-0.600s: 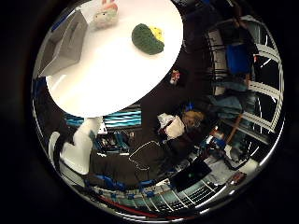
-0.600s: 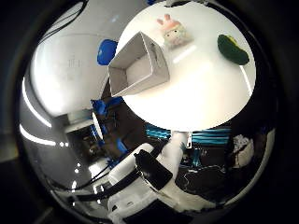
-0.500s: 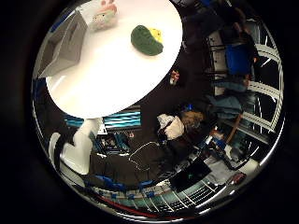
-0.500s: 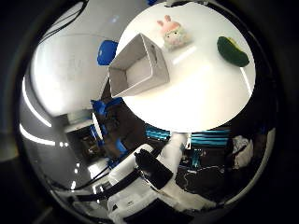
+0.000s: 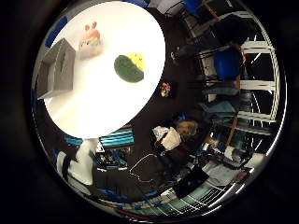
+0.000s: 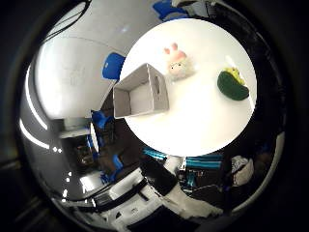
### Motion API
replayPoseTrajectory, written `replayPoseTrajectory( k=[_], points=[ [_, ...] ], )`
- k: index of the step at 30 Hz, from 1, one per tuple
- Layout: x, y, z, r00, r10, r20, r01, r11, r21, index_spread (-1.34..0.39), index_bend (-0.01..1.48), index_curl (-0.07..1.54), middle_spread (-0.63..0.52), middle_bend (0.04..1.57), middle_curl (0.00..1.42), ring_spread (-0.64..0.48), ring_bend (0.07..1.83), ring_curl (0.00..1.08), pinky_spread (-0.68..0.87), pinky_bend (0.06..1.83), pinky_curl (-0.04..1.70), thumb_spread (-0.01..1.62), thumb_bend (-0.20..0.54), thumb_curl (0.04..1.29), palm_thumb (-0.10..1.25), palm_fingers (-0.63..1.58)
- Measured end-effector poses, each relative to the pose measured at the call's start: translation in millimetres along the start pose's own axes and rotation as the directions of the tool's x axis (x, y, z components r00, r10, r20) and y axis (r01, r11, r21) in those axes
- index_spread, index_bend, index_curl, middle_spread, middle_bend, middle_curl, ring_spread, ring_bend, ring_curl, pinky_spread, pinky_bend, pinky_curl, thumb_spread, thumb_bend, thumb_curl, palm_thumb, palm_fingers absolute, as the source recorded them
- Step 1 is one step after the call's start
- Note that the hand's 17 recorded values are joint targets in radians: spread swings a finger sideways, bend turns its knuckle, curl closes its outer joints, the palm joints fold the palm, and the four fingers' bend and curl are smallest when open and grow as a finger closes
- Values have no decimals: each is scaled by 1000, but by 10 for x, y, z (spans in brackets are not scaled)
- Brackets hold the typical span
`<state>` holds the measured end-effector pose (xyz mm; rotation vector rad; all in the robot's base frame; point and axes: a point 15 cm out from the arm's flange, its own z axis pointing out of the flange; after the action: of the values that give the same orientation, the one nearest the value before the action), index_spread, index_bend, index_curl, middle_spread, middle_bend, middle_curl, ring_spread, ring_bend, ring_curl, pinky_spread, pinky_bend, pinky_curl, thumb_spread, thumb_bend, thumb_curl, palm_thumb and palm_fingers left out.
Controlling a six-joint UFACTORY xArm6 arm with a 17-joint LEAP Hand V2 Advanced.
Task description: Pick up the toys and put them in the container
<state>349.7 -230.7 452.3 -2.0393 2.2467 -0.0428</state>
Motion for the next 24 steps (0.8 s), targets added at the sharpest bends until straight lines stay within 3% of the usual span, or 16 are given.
replayPoseTrajectory(
  k=[6, 12, 24],
  points=[
    [55, -603, 238, 994, 48, 103, -53, 998, 46, -373, 145, 238, 105, 196, 316, 238, 344, 270, 437, 598, 303, 1106, -19, 273, 419, -4],
    [75, -1314, 439, 995, 49, 92, -66, 980, 190, -371, 157, 244, 95, 197, 324, 237, 342, 266, 441, 595, 299, 1106, -19, 280, 450, 17],
    [-759, -1861, 1233, 989, -64, 130, 50, 992, 113, -372, 155, 253, 89, 197, 324, 237, 333, 262, 450, 575, 291, 1095, -24, 280, 448, 19]
  ],
)
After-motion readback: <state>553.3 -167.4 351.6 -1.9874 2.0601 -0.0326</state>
